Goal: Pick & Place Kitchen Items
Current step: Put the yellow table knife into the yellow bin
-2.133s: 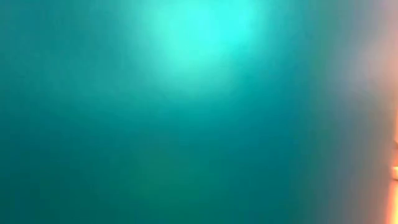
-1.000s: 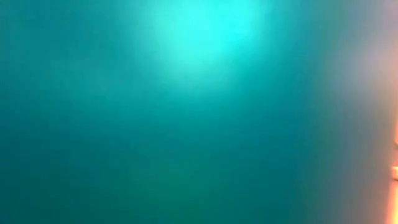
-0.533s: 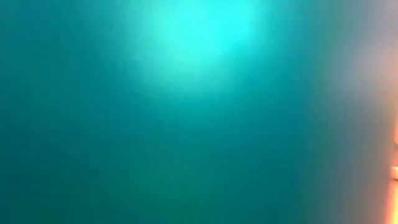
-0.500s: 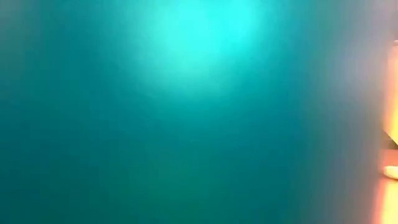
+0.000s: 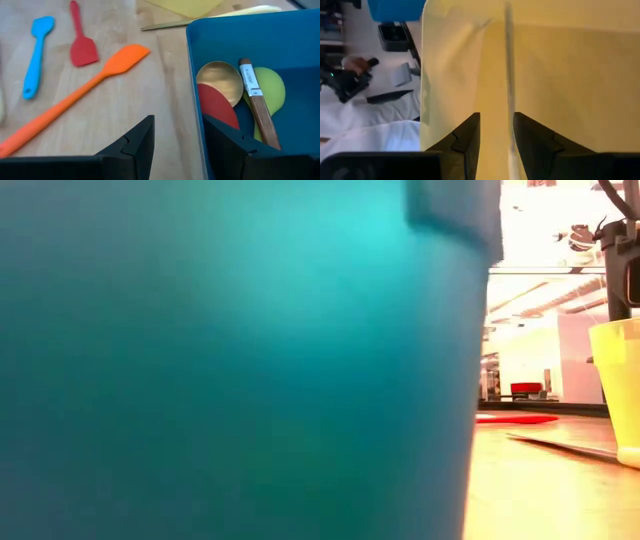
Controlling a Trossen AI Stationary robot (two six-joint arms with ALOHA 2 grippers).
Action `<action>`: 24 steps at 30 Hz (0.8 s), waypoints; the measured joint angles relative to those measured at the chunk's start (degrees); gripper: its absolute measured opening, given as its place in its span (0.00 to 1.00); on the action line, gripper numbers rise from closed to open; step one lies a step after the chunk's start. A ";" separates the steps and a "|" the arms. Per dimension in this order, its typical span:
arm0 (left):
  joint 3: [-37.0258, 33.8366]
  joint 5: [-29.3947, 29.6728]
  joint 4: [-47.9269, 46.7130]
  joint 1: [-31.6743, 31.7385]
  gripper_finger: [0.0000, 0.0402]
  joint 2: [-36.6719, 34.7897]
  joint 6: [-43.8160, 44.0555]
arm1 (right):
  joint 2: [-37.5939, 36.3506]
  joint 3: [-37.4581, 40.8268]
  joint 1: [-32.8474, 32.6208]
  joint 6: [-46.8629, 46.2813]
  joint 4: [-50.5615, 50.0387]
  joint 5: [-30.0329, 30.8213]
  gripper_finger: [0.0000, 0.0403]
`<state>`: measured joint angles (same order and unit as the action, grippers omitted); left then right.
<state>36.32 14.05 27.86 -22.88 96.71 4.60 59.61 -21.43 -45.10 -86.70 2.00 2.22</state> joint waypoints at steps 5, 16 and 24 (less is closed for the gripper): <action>0.00 1.14 -2.01 1.98 0.40 -0.01 1.59 | 0.00 0.00 -0.02 2.72 -1.47 -0.97 0.28; 0.00 1.33 -6.36 4.05 0.40 -0.02 4.79 | -0.27 -0.21 0.00 6.41 -0.07 -0.98 0.28; -0.01 2.32 -7.02 3.59 0.40 -5.92 2.82 | -4.57 -1.33 0.24 11.68 -0.05 0.07 0.28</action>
<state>36.30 16.37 20.84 -19.29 90.79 7.42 55.05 -22.76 -44.86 -75.03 1.96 2.29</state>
